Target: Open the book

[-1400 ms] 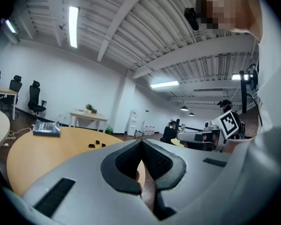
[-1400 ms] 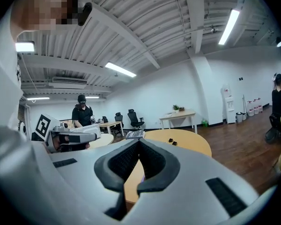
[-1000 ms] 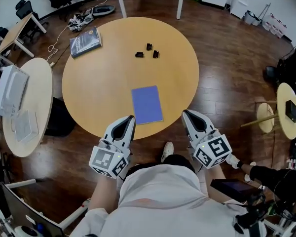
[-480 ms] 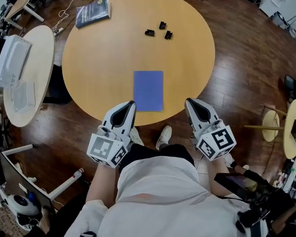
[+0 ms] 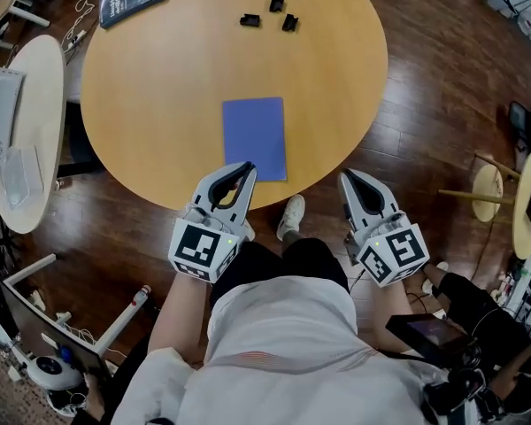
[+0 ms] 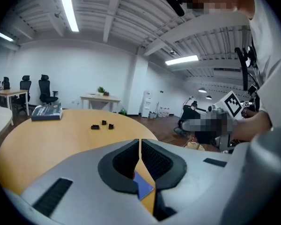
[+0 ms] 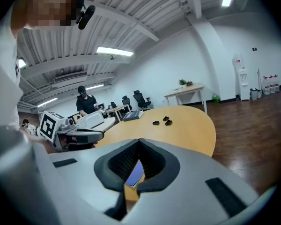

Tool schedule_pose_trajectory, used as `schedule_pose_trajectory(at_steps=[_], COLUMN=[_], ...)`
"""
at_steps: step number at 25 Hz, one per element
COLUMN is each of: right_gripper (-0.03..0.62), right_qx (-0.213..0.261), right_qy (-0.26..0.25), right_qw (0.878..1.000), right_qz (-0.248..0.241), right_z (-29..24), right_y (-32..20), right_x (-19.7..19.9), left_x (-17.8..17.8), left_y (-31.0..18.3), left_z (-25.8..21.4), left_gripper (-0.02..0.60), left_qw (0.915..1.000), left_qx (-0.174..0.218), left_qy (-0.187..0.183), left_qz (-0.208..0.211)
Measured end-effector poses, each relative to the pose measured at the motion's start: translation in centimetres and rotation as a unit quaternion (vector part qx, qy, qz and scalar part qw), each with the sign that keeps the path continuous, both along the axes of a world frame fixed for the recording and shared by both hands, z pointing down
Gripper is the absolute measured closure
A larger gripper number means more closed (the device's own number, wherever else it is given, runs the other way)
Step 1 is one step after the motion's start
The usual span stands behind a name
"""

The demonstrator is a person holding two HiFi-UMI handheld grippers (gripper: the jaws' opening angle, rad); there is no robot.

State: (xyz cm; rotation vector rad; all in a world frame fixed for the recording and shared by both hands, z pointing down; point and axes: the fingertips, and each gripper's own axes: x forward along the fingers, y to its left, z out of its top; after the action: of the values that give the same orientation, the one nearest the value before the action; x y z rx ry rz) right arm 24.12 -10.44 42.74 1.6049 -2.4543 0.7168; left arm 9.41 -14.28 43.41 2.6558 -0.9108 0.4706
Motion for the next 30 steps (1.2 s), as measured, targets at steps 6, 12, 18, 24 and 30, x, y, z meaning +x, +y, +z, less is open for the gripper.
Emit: schedule_pose_trajectory(at_steps=[6, 12, 18, 24, 30], right_gripper=[0.591, 0.591, 0.591, 0.591, 0.591], right_qx=[-0.028, -0.061, -0.077, -0.094, -0.098], right_qy=[-0.001, -0.005, -0.010, -0.011, -0.013], right_qw=[1.000, 0.998, 0.997, 0.996, 0.995], right_qz=[0.000, -0.002, -0.003, 0.001, 0.004], right_z=[3.5, 6.9, 9.1, 10.6, 11.0], right_y=[1.0, 1.9, 2.4, 3.3, 3.6], right_x=[0.1, 0.6, 0.7, 1.4, 1.6], left_x=[2.2, 5.0, 5.6, 6.0, 5.5], left_y=[0.8, 2.8, 4.0, 4.6, 4.9], left_z=[5.9, 12.0, 16.9, 19.5, 20.4], left_gripper=[0.571, 0.479, 0.460, 0.460, 0.461], left_qw=[0.9979, 0.9897, 0.9740, 0.9631, 0.9622], left_qx=[-0.035, -0.059, -0.038, -0.031, -0.050], left_qy=[-0.047, -0.114, -0.208, -0.250, -0.255], left_qz=[0.029, 0.063, 0.082, 0.094, 0.083])
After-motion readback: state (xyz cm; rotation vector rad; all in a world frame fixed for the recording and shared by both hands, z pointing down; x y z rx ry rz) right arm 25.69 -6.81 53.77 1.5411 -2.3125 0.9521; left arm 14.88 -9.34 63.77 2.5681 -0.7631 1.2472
